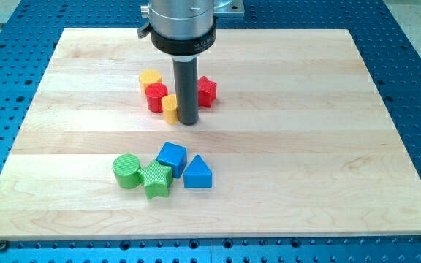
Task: Place the yellow heart at the center left side of the board
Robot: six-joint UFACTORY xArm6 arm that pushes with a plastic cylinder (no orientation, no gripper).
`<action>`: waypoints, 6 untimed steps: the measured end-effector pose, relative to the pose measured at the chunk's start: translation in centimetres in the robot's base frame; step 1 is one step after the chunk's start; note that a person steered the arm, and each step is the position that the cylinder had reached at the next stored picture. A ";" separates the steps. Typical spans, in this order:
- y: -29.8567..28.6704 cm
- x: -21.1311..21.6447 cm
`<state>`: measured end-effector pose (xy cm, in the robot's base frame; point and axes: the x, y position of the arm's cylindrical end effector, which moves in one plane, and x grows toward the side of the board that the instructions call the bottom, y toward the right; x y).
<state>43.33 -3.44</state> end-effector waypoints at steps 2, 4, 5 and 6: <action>0.4 0.2; -10.5 -0.2; -17.4 0.3; -13.0 2.8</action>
